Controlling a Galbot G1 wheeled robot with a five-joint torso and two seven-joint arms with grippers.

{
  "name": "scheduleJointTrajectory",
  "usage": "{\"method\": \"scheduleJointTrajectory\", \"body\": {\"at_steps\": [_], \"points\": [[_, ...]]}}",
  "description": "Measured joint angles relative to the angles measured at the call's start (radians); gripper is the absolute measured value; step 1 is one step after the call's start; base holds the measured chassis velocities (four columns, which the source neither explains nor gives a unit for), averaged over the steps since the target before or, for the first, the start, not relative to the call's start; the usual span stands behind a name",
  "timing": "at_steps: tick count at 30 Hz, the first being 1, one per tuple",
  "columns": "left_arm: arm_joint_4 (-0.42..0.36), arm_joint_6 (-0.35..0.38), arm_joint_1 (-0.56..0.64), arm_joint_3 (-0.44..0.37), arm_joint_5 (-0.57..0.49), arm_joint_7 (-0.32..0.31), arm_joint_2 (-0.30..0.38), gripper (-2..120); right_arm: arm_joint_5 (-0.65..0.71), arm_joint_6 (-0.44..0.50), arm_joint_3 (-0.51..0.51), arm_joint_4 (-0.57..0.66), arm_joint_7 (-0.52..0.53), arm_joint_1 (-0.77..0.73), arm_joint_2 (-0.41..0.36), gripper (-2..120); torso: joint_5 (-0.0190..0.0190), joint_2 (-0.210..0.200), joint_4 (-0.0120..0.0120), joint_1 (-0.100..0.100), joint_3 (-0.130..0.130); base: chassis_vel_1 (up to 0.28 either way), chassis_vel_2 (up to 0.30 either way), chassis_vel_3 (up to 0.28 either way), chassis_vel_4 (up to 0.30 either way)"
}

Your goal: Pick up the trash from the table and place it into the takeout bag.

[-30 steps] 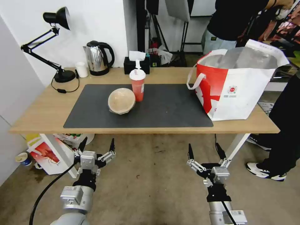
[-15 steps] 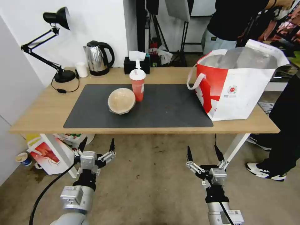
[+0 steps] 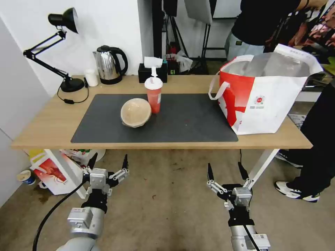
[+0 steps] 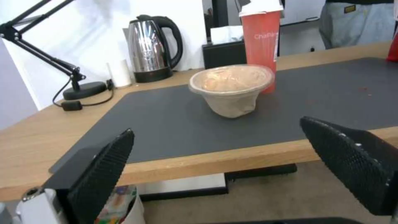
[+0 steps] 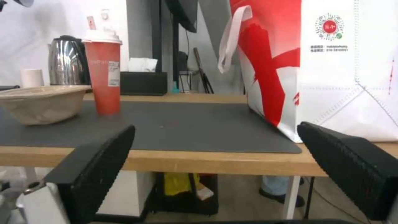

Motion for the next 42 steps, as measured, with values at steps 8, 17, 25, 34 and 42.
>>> {"method": "scheduleJointTrajectory", "body": {"at_steps": [8, 17, 25, 34, 42], "points": [[0.000, 0.000, 0.000, 0.000, 0.000, 0.000, 0.000, 100, 0.000, -0.008, -0.006, -0.016, -0.001, 0.008, 0.002, 100, 0.0000, 0.000, 0.0000, 0.000, 0.000, 0.000, 0.000, 0.000, 0.000], [0.000, 0.000, 0.000, 0.000, 0.000, 0.000, 0.000, 100, 0.001, -0.008, -0.007, -0.027, -0.001, 0.026, 0.004, 100, 0.0000, 0.000, 0.0000, 0.000, 0.000, 0.000, 0.000, 0.000, 0.000], [0.000, 0.000, 0.000, 0.000, 0.000, 0.000, 0.000, 100, 0.004, -0.013, -0.006, -0.026, -0.001, 0.038, 0.004, 100, 0.0000, 0.000, 0.0000, 0.000, 0.000, 0.000, 0.000, 0.000, 0.000], [0.000, 0.000, 0.000, 0.000, 0.000, 0.000, 0.000, 100, 0.009, -0.020, -0.006, -0.027, -0.002, 0.054, 0.006, 100, 0.0000, 0.000, 0.0000, 0.000, 0.000, 0.000, 0.000, 0.000, 0.000], [0.000, 0.000, 0.000, 0.000, 0.000, 0.000, 0.000, 100, 0.010, -0.028, -0.010, -0.031, -0.004, 0.067, 0.006, 100, 0.0000, 0.000, 0.0000, 0.000, 0.000, 0.000, 0.000, 0.000, 0.000]]}}
